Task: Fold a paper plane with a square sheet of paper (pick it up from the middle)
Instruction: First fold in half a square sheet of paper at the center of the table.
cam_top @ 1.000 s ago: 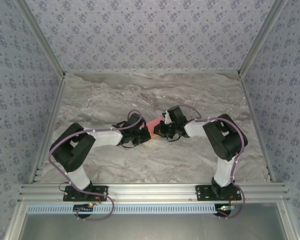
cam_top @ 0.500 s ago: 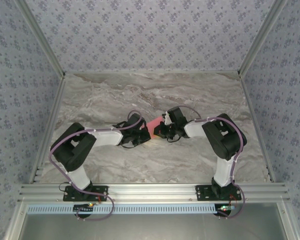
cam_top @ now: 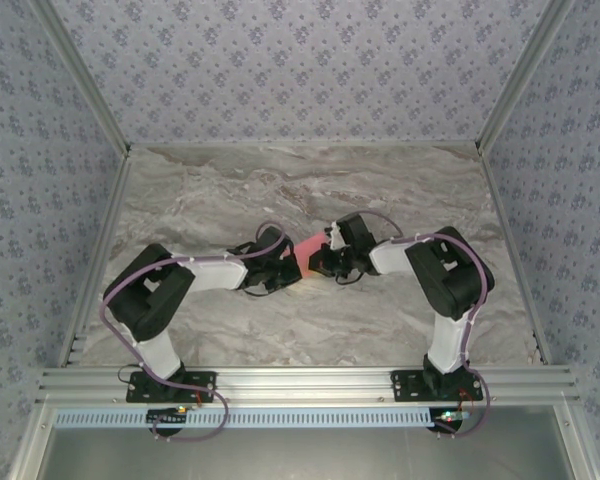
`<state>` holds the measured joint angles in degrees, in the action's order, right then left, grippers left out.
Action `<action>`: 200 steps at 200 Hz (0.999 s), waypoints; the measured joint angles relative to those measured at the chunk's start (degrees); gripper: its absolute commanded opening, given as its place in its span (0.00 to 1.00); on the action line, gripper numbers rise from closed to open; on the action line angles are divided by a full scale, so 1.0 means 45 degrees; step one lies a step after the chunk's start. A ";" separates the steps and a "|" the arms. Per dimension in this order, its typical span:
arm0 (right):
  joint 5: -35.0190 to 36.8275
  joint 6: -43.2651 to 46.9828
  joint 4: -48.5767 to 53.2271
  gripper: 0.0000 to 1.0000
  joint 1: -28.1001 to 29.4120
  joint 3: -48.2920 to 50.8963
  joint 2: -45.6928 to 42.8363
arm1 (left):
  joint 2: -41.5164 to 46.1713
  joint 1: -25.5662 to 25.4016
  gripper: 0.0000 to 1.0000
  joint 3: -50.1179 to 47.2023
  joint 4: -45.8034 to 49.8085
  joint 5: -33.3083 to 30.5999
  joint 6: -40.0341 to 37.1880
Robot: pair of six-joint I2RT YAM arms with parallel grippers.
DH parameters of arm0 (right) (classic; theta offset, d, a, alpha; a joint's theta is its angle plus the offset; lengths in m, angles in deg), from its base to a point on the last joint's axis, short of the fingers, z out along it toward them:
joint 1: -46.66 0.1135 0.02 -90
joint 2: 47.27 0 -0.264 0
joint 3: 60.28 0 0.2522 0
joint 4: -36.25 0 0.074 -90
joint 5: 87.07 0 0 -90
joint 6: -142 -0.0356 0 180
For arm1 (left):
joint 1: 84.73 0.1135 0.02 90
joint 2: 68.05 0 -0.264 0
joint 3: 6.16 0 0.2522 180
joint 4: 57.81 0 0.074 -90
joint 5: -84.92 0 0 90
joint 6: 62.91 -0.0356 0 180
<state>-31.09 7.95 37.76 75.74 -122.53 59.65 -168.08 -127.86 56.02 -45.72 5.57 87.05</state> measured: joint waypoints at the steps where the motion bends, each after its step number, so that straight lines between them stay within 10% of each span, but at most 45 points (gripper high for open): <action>1: -0.0010 0.0005 0.0005 0.00 -0.0029 0.0005 0.0000 | -0.0010 0.0000 0.00 0.0010 0.0015 0.0000 -0.0005; 88: 0.2385 0.1316 0.2108 0.00 -0.3031 0.0554 -0.1865 | -0.0068 0.0316 0.00 0.0408 0.0991 0.0165 -0.0695; 200: 0.1307 0.0015 0.0889 0.00 0.0068 -0.0510 -0.0180 | -0.0063 0.1399 0.00 0.1069 0.2710 0.0719 -0.5362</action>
<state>-25.21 8.02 41.76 76.05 -124.82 58.84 -168.36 -121.57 60.83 -33.53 8.81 62.92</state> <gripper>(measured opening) 0.051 0.041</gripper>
